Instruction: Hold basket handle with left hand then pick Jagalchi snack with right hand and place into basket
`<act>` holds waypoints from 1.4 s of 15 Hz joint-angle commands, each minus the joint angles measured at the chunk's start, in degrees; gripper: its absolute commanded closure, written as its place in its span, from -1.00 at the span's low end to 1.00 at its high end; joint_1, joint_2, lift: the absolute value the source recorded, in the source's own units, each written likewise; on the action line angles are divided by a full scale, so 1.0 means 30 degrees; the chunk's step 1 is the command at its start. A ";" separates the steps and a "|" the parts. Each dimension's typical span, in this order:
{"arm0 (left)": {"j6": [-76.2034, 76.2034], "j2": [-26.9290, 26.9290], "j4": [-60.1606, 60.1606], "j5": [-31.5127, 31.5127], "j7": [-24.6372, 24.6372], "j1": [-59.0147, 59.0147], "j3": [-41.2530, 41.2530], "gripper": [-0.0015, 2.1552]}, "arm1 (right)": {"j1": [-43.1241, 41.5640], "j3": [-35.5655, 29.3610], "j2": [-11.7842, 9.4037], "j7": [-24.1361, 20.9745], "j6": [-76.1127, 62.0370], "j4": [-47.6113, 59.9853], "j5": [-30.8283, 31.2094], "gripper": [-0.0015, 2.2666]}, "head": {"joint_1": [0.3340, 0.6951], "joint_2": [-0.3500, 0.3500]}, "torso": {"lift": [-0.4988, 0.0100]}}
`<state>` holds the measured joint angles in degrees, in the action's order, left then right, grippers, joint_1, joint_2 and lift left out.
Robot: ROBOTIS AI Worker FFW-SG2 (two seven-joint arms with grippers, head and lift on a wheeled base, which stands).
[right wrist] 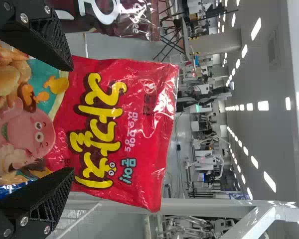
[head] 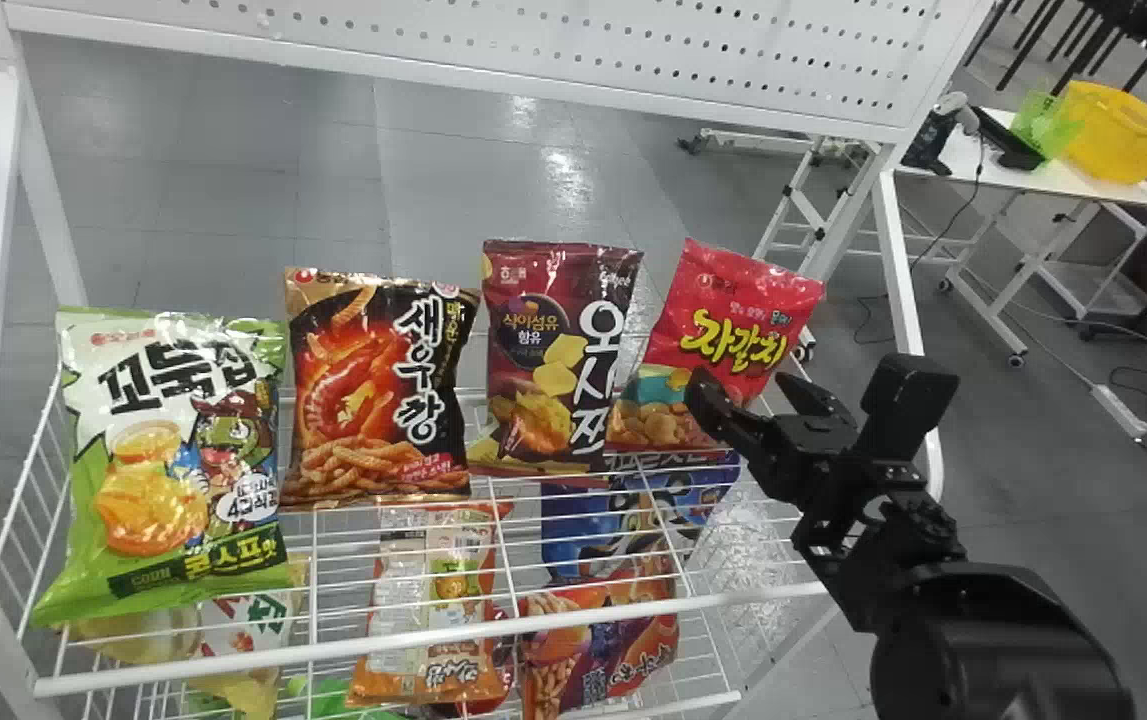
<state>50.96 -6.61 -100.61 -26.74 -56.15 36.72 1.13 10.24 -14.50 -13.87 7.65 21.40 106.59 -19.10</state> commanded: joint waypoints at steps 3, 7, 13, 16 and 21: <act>-0.0067 0.0007 0.0198 0.0006 -0.0003 -0.0082 0.0003 0.55 | -0.1099 0.0000 -0.0241 0.0000 0.0881 -0.0990 0.0214 -0.92 | 1.00 -1.00 | 0.92; -0.0185 0.0036 0.0491 0.0006 -0.0062 -0.0316 -0.0026 0.55 | -0.2036 0.0528 -0.0475 0.0234 0.1877 -0.1664 0.0507 -0.92 | 1.00 -1.00 | 0.92; -0.0302 -0.0022 0.1018 0.0065 -0.0003 -0.0668 -0.0407 0.55 | -0.3296 0.1084 -0.0446 0.0732 0.2932 -0.2865 0.0595 -0.89 | 1.00 -1.00 | 0.92; -0.0419 -0.0052 0.1106 0.0035 -0.0062 -0.0668 -0.0260 0.55 | -0.3735 0.1084 -0.0475 0.1113 0.2932 -0.3392 0.0654 -0.53 | 1.00 -1.00 | 0.92; -0.0477 0.0007 0.1399 0.0035 0.0085 -0.0990 -0.0231 0.55 | -0.2944 0.0967 -0.0387 0.0586 0.1292 -0.3100 -0.0049 0.86 | 1.00 -1.00 | 0.92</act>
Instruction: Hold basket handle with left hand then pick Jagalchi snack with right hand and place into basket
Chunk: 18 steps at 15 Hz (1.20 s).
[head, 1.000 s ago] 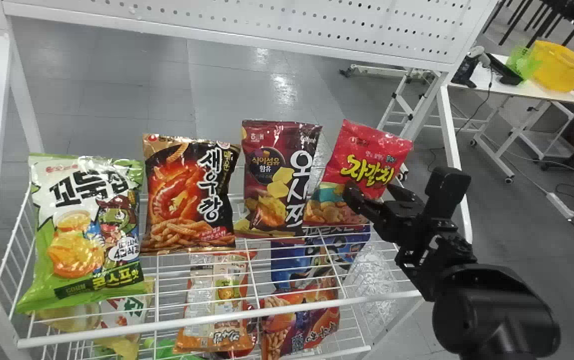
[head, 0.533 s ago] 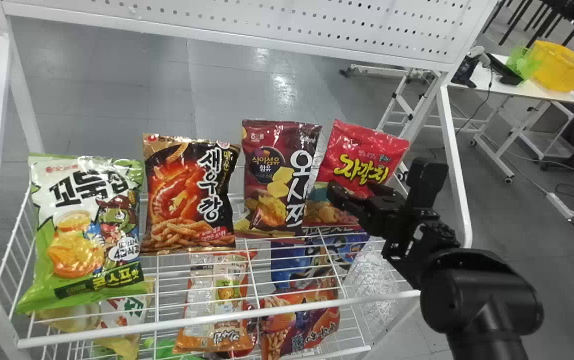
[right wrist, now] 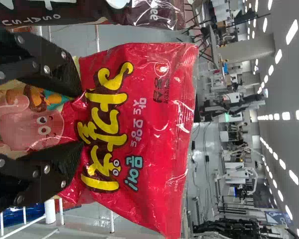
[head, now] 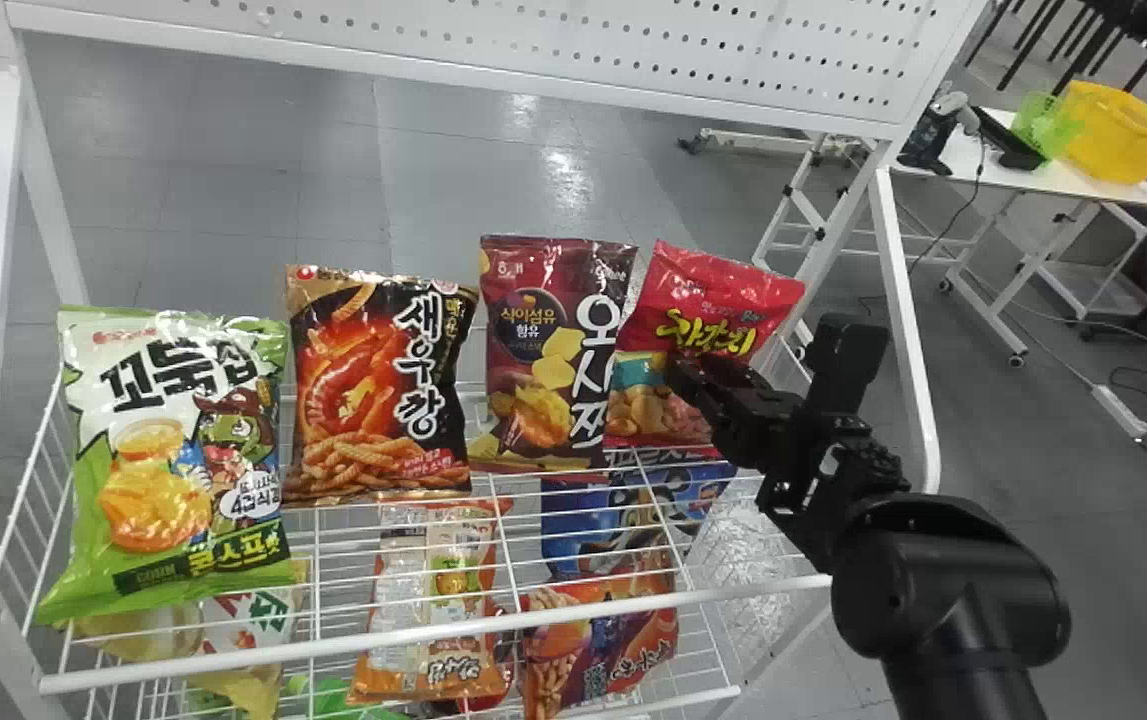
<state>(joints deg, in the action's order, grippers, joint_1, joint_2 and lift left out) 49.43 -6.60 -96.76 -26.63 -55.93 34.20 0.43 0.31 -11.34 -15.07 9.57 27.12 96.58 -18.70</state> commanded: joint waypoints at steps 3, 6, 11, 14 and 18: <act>0.0092 0.0033 0.0526 0.0000 0.0216 -0.0619 -0.0144 0.55 | 0.1011 -0.0323 -0.0017 -0.0083 -0.1259 0.0942 -0.0680 0.97 | 1.00 -1.00 | 0.92; 0.0151 0.0062 0.0732 0.0000 0.0246 -0.0883 -0.0203 0.55 | 0.1451 -0.0616 -0.0047 -0.0464 -0.1669 0.1352 -0.1090 0.97 | 1.00 -1.00 | 0.92; 0.0327 -0.0084 0.0614 -0.0117 0.0158 -0.0912 -0.0173 0.55 | 0.4381 -0.2696 -0.0135 -0.0552 0.0968 0.5981 -0.3199 0.97 | 1.00 -1.00 | 0.92; 0.0327 -0.0114 0.0497 -0.0205 -0.0077 -0.0912 -0.0115 0.55 | 0.7076 -0.4512 -0.0135 -0.0230 0.3897 1.0082 -0.4928 0.97 | 1.00 -1.00 | 0.92; 0.0327 -0.0172 0.0087 -0.0205 -0.0135 -0.0737 -0.0173 0.55 | 0.8834 -0.6387 0.0305 0.0444 0.8995 1.3715 -0.7682 0.97 | 1.00 -1.00 | 0.92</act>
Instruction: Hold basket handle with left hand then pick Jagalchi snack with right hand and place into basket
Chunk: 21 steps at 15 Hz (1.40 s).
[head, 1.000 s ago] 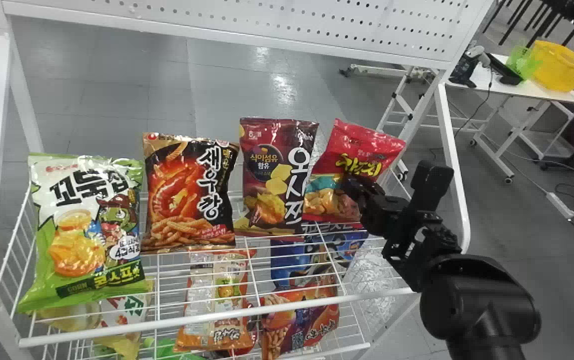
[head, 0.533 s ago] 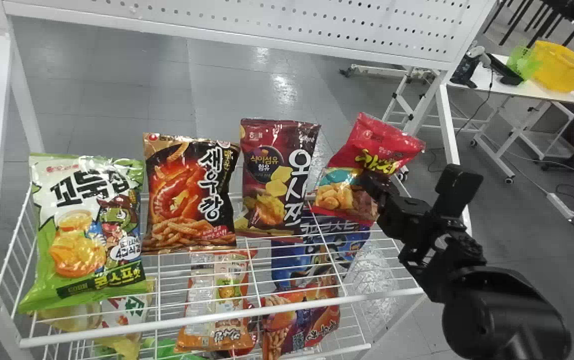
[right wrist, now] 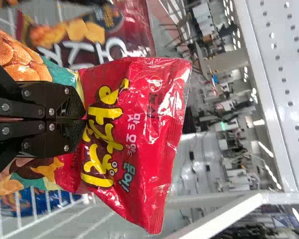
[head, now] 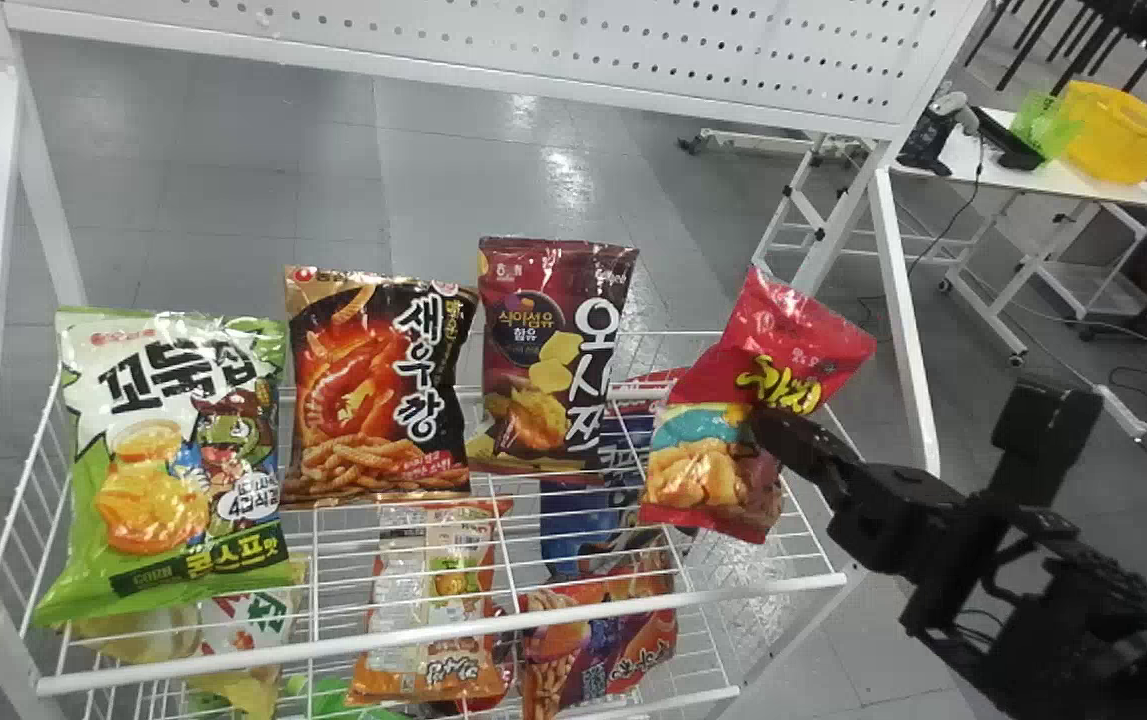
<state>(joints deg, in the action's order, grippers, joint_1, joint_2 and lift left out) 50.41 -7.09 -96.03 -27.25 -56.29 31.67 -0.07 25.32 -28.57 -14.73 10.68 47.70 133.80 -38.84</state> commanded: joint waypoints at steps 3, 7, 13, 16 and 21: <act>-0.0057 -0.0038 -0.0804 -0.0027 -0.0047 0.0577 0.0110 0.55 | 0.1052 -0.1609 0.0397 0.0454 0.7700 0.3768 -0.2522 0.97 | 1.00 -1.00 | 0.92; 0.0353 -0.0038 -0.2240 -0.0466 -0.0164 0.1309 0.0286 0.55 | 0.1315 -0.2547 0.1188 0.1479 1.2856 0.5116 -0.3723 0.97 | 1.00 -1.00 | 0.92; 0.1994 -0.0009 -0.4759 -0.1169 -0.0193 0.2247 0.1019 0.55 | 0.1579 -0.3074 0.1218 0.2680 1.4126 0.5877 -0.4748 0.97 | 1.00 -1.00 | 0.92; 0.3224 0.0020 -0.6107 -0.1667 -0.0398 0.2657 0.1634 0.55 | 0.1843 -0.2166 0.1130 0.2768 1.4126 0.5907 -0.4983 0.97 | 1.00 -1.00 | 0.92; 0.4279 0.0020 -0.6898 -0.1785 -0.0428 0.2921 0.1839 0.55 | 0.3425 0.2141 0.0925 0.2768 1.4126 0.5408 -0.2053 0.97 | 1.00 -1.00 | 0.92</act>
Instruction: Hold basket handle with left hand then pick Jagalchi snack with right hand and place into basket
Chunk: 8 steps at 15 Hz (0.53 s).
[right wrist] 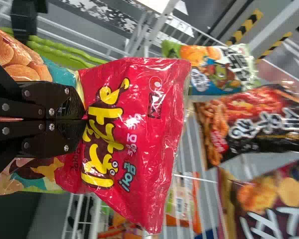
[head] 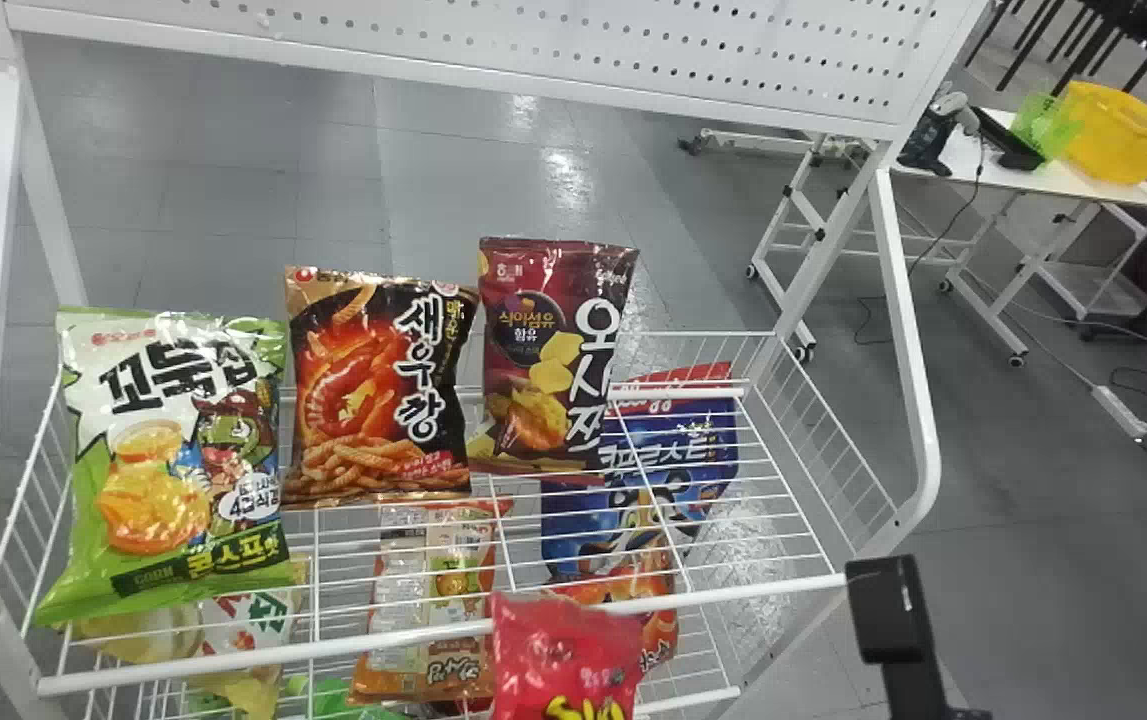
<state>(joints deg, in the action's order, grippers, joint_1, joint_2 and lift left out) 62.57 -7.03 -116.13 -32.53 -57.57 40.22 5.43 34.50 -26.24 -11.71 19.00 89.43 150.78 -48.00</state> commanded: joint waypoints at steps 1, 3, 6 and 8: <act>0.0399 -0.0001 -0.0314 -0.0115 0.0002 0.0157 0.0007 0.55 | 0.0483 0.2244 -0.0255 -0.0035 0.0215 -0.0631 0.1555 0.97 | 1.00 -1.00 | 0.92; 0.0810 -0.0030 -0.0725 -0.0232 0.0002 0.0333 0.0037 0.55 | 0.0483 0.4061 -0.0607 -0.0152 0.0215 -0.1715 0.2932 0.97 | 1.00 -1.00 | 0.92; 0.0810 -0.0001 -0.0871 -0.0232 -0.0027 0.0538 0.0066 0.55 | 0.0336 0.6405 -0.1164 -0.0357 0.0215 -0.3853 0.4045 0.97 | 1.00 -1.00 | 0.92; 0.0810 0.0028 -0.0871 -0.0203 -0.0027 0.0567 0.0037 0.55 | 0.0131 0.7606 -0.1281 -0.0328 0.0215 -0.5055 0.4778 0.97 | 1.00 -1.00 | 0.92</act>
<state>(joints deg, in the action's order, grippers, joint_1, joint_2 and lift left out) 65.00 -7.04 -118.73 -33.22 -57.66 41.83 5.59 35.33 -5.96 -15.34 17.93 89.43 138.24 -35.11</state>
